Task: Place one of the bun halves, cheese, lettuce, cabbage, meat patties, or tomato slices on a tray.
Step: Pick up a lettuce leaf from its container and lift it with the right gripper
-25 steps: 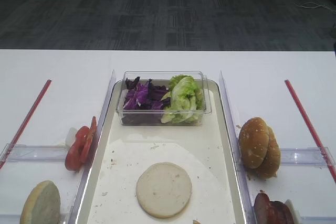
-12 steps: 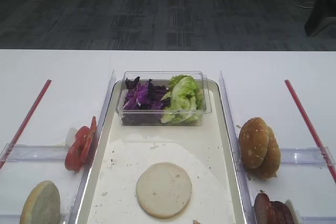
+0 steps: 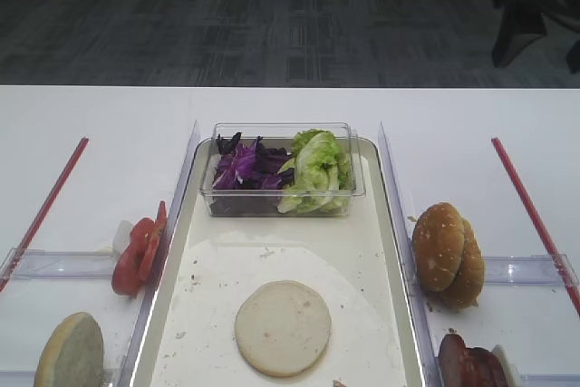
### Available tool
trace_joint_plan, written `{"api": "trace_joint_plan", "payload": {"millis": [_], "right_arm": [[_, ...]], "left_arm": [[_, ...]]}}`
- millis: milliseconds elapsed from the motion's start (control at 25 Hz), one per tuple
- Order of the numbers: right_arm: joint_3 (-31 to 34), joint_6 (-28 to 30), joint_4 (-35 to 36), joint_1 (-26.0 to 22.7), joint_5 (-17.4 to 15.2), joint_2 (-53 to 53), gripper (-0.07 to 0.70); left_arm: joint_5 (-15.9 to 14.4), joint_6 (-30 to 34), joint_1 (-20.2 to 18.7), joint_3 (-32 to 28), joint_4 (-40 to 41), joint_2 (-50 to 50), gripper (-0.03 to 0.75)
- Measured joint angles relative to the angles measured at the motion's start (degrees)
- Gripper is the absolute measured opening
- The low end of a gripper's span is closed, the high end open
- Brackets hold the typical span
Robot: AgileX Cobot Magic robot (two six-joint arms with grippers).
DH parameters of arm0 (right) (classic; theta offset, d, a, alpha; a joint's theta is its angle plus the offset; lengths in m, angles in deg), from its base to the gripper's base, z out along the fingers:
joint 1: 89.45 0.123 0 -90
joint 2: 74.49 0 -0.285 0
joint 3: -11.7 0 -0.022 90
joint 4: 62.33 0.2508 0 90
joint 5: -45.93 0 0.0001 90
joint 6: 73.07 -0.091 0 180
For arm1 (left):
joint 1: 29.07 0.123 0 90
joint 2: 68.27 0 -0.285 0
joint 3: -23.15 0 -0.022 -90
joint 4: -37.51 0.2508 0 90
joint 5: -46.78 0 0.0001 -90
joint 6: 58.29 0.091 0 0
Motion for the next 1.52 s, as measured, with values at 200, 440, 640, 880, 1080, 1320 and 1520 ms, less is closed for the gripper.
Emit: {"api": "trace_joint_plan", "payload": {"millis": [200,440,640,880,1080,1320,1520], "right_arm": [[-0.7,0.9,-0.1,0.0,1.9,2.3,0.566],[-0.8,1.1,-1.2,0.0,2.5,3.9,0.526],[-0.8,1.1,-1.3,0.0,4.1,3.9,0.512],[-0.8,1.1,0.8,0.0,4.6,3.9,0.484],[-0.8,-2.4,2.1,0.8,4.3,4.2,0.440],[-2.4,-9.9,-2.1,9.8,5.8,5.9,0.435],[-6.1,-14.6,-2.4,16.1,5.8,10.7,0.435]], "left_arm": [[0.0,0.0,0.0,0.0,0.0,0.0,0.284],[0.0,0.0,0.0,0.0,0.0,0.0,0.284],[0.0,0.0,0.0,0.0,0.0,0.0,0.284],[0.0,0.0,0.0,0.0,0.0,0.0,0.284],[0.0,0.0,0.0,0.0,0.0,0.0,0.284],[0.0,0.0,0.0,0.0,0.0,0.0,0.284],[0.0,0.0,0.0,0.0,0.0,0.0,0.284]]}}
